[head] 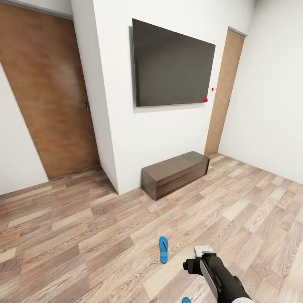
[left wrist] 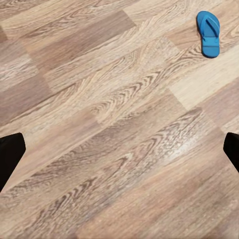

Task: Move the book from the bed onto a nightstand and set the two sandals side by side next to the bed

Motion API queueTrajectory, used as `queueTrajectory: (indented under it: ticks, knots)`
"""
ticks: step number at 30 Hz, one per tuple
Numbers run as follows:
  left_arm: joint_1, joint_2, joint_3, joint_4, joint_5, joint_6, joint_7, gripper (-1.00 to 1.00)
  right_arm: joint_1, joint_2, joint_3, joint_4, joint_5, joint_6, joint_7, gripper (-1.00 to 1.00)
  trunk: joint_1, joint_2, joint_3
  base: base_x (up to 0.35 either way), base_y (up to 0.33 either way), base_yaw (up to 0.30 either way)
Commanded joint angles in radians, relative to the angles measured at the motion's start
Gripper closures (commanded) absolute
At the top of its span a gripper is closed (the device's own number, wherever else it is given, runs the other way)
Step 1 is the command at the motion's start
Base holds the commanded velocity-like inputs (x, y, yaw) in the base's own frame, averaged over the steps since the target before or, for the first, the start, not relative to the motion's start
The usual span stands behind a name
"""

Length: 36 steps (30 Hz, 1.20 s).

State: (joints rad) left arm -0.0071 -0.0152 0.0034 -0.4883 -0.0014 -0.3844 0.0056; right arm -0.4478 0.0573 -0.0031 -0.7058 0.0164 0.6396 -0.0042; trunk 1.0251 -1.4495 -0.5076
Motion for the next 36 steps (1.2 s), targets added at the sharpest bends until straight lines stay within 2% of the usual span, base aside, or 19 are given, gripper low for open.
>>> queueTrajectory:
  ticks: [1, 8, 26, 36]
  knots:
    - [-0.001, 0.0, 0.0, 0.0, 0.0, -0.003, 0.001, -1.0, -0.001, 0.001, 0.0, -0.001, 0.002, 0.005, 0.0, -1.0, 0.0, -0.001, -0.001, 0.0, 0.0, 0.012]
    - [-0.001, 0.0, 0.001, 0.0, 0.0, -0.003, 0.001, -1.0, -0.001, 0.0, -0.001, 0.0, 0.001, 0.005, 0.0, -1.0, 0.0, -0.001, -0.001, 0.0, 0.0, 0.153]
    - [-0.001, 0.0, 0.001, 0.0, 0.0, -0.004, 0.001, -1.0, 0.0, 0.0, -0.001, 0.003, 0.001, 0.004, 0.0, -1.0, 0.0, -0.001, -0.001, 0.0, 0.0, 0.281]
    - [-0.001, 0.0, 0.0, 0.0, 0.0, -0.004, 0.001, -1.0, -0.001, -0.009, -0.01, 0.009, -0.003, 0.01, 0.002, -1.0, 0.0, -0.001, -0.001, 0.0, 0.0, 0.043]
